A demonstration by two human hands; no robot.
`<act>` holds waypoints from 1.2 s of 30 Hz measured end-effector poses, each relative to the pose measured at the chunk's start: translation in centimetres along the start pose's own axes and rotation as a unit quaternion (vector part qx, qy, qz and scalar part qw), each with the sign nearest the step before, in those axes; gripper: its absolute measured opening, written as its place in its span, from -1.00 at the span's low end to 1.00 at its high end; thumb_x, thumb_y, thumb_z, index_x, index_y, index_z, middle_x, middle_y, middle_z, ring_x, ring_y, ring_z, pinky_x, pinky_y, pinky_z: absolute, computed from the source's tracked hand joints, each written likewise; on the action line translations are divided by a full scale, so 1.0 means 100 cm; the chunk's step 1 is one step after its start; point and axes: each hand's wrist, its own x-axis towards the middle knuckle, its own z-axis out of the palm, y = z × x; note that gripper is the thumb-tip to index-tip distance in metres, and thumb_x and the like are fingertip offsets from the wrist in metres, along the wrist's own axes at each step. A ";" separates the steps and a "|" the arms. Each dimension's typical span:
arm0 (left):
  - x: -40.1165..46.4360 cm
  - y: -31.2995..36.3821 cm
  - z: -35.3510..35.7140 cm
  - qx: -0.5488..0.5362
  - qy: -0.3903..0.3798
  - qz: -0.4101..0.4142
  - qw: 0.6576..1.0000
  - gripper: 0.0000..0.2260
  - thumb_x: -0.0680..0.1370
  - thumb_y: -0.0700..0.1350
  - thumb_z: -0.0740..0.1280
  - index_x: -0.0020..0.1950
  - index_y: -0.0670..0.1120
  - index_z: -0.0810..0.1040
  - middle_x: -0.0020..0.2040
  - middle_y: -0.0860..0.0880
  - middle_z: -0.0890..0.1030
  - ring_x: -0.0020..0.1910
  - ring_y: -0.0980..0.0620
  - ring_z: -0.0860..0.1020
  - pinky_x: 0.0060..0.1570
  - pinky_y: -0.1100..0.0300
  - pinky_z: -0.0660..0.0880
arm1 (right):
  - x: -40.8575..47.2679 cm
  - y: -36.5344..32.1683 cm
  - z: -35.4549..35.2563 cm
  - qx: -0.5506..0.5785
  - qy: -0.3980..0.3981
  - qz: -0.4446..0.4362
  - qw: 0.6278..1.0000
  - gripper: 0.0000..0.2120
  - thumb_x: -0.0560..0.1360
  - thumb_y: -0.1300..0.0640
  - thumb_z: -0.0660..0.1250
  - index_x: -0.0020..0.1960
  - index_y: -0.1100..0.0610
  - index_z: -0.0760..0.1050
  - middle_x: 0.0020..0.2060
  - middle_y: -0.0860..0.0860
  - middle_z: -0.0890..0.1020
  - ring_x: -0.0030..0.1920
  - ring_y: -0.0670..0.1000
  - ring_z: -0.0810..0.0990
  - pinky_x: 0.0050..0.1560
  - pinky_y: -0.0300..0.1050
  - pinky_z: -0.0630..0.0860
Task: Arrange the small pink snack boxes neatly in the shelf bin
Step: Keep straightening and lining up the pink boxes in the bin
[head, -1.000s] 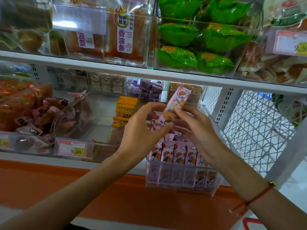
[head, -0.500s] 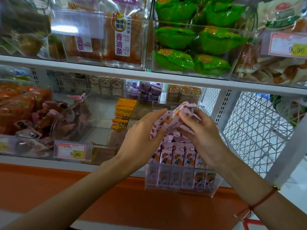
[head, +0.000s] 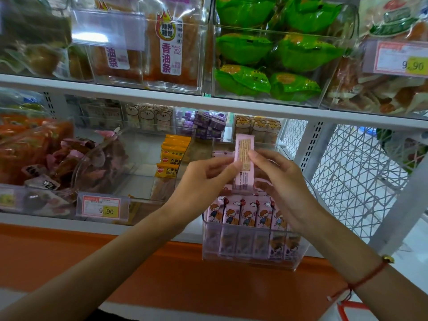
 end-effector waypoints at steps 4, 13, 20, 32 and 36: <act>0.002 -0.003 0.002 -0.053 -0.015 -0.045 0.997 -0.93 0.55 -0.01 0.30 -0.01 0.13 0.56 -0.20 0.18 0.69 -0.17 0.24 0.66 -0.29 0.41 0.53 | 0.000 0.000 0.000 0.007 0.006 0.025 1.000 -0.67 0.43 -0.02 0.40 0.16 0.05 0.54 -0.14 0.01 0.71 -0.17 -0.10 0.67 -0.23 -0.28 0.48; 0.002 -0.001 -0.003 0.096 0.002 0.099 0.990 -0.67 0.54 -0.18 0.34 0.25 0.11 0.43 0.14 0.21 0.56 0.15 0.27 0.53 0.14 0.38 0.48 | -0.001 -0.004 -0.008 0.029 -0.080 -0.049 0.995 -0.55 0.29 0.12 0.46 0.17 -0.06 0.54 0.06 0.04 0.65 0.13 0.00 0.60 0.12 -0.07 0.50; 0.002 -0.003 -0.007 0.131 -0.009 0.121 0.984 -0.70 0.56 -0.22 0.30 0.28 0.01 0.47 0.20 0.13 0.57 0.23 0.19 0.50 0.28 0.15 0.45 | -0.006 -0.006 -0.002 -0.067 -0.045 -0.141 0.987 -0.64 0.21 0.00 0.48 0.01 -0.11 0.57 -0.12 -0.19 0.66 0.00 -0.16 0.61 0.10 -0.17 0.54; 0.001 -0.002 -0.008 0.002 -0.053 0.071 0.996 -0.72 0.52 -0.12 0.30 0.23 0.03 0.49 0.15 0.10 0.62 0.14 0.13 0.59 0.06 0.19 0.57 | -0.010 -0.011 0.000 -0.122 -0.032 -0.176 0.976 -0.45 0.31 -0.10 0.44 0.28 -0.20 0.44 -0.01 -0.15 0.61 0.02 -0.18 0.58 0.03 -0.23 0.55; 0.003 -0.001 -0.010 -0.076 0.028 0.022 0.996 -0.66 0.42 0.00 0.34 0.18 -0.02 0.52 0.12 0.03 0.63 0.06 0.13 0.63 -0.11 0.29 0.57 | -0.012 -0.007 0.002 -0.154 -0.044 -0.165 0.973 -0.38 0.35 -0.01 0.46 0.35 -0.09 0.32 0.13 -0.12 0.57 0.13 -0.16 0.56 0.12 -0.17 0.55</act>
